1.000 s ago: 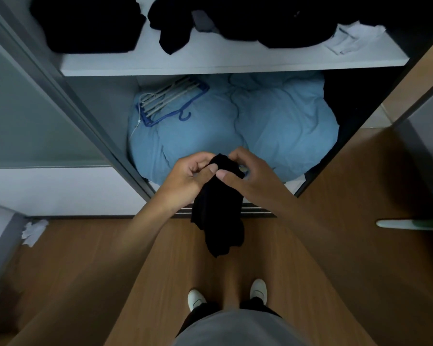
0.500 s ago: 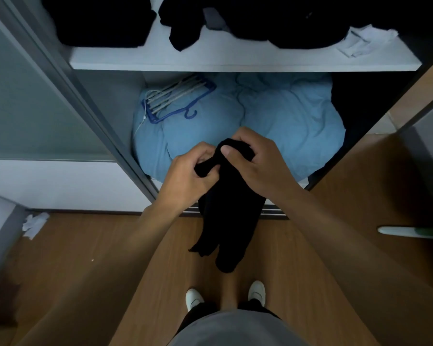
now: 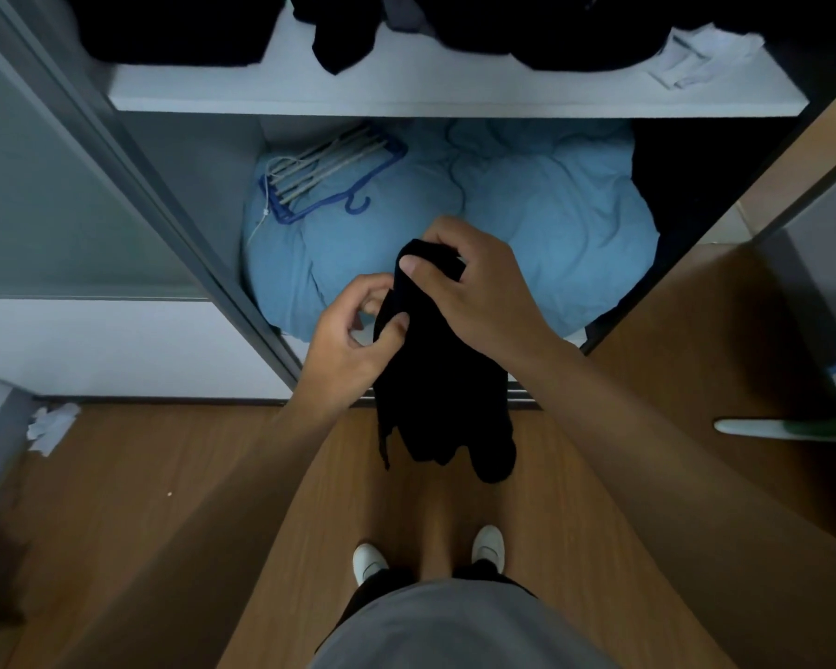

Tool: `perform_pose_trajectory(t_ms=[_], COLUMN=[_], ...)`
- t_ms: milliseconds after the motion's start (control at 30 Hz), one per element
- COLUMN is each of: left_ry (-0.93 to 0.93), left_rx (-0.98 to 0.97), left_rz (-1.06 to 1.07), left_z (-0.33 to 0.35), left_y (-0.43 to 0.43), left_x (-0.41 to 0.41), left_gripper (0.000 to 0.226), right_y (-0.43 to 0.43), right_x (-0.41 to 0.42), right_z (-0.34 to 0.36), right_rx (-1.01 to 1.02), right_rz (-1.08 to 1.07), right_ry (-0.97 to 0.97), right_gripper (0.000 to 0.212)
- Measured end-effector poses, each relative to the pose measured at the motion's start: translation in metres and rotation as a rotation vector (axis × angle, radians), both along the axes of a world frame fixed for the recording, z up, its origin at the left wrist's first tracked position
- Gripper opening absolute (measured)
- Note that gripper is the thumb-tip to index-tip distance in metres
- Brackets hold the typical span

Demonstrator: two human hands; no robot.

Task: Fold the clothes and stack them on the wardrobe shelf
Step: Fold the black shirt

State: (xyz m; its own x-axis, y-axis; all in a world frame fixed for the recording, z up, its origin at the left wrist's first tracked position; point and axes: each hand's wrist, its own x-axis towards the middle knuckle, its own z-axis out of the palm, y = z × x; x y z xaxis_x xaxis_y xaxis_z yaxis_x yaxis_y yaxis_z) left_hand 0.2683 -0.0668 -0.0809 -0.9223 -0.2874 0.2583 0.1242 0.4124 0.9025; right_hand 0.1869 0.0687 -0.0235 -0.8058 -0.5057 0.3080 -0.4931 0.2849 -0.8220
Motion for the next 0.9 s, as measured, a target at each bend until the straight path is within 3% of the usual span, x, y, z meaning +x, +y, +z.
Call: perform_pose_trajectory(t_ms=[133, 367, 600, 700, 800, 833, 900], left_ry=[0.03, -0.007, -0.254, -0.267, -0.256, -0.254, -0.237], left_rx=[0.027, -0.105, -0.132, -0.098, -0.081, -0.054, 0.031], left_rz=[0.029, 0.005, -0.005, 0.076, 0.124, 0.122, 0.097], left_z=[0.006, -0.009, -0.046, -0.049, -0.043, -0.041, -0.036], left_y=[0.005, 0.002, -0.024, -0.042, -0.054, -0.056, -0.058], left_x=[-0.003, -0.014, -0.015, -0.019, -0.016, -0.015, -0.013], left_gripper=[0.021, 0.008, 0.021, 0.024, 0.036, 0.03, 0.016], right_y=[-0.002, -0.006, -0.003, 0.008, 0.018, 0.02, 0.024], right_x=[0.001, 0.005, 0.006, -0.003, -0.012, -0.014, -0.017], right_z=[0.001, 0.002, 0.004, 0.0, -0.007, -0.009, -0.011], right_rx=[0.055, 0.032, -0.006, 0.047, 0.135, 0.153, 0.208], right_rz=[0.005, 0.029, 0.191, 0.182, 0.18, 0.192, 0.261], right_ry=[0.026, 0.001, -0.058, -0.098, -0.155, -0.175, -0.196], right_gripper=[0.017, 0.023, 0.023, 0.028, 0.016, 0.011, 0.026])
